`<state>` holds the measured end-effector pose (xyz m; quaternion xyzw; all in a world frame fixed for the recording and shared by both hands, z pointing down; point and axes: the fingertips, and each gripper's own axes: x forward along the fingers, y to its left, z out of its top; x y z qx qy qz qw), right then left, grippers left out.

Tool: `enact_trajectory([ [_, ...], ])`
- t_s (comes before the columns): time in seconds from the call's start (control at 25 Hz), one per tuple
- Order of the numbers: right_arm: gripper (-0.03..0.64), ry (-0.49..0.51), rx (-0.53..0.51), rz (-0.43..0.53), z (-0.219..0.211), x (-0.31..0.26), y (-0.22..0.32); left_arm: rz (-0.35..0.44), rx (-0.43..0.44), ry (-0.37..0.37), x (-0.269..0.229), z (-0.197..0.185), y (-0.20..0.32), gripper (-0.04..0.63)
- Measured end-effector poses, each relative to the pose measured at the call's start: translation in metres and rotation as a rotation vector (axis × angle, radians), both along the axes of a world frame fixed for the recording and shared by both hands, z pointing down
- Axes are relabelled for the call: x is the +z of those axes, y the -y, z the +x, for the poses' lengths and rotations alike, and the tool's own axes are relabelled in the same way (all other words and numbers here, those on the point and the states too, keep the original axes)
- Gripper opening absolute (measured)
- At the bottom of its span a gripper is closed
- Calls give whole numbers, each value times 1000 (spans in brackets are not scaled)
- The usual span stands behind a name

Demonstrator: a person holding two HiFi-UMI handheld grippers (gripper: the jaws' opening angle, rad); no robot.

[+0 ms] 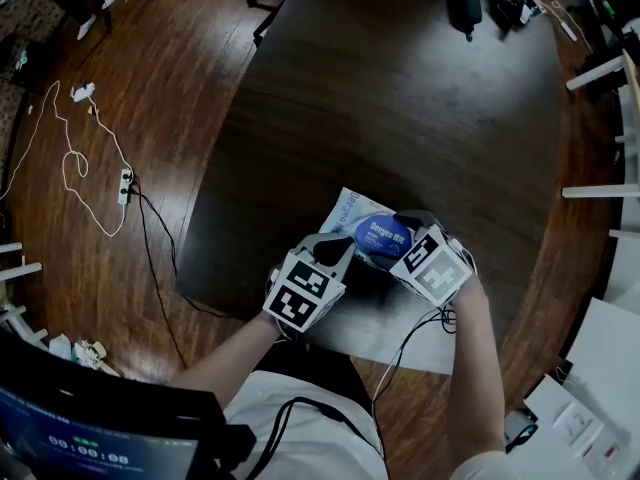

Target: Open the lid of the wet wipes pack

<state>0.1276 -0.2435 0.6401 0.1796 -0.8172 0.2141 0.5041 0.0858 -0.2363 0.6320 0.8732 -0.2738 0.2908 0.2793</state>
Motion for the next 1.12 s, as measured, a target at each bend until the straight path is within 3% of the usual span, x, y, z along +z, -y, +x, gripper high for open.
enact_trajectory([
  [0.28, 344, 65, 14, -109, 4, -2, 1, 38, 32, 39, 1, 2, -1, -3],
  [0.84, 341, 239, 75, -304, 3, -16, 2, 55, 37, 35, -1, 4, -4, -3],
  [0.96, 341, 249, 84, -298, 3, -24, 4, 53, 38, 30, -1, 2, -4, -3],
  [1.12, 341, 263, 101, -198, 6, -37, 17, 57, 37, 36, 2, -1, -4, -3],
])
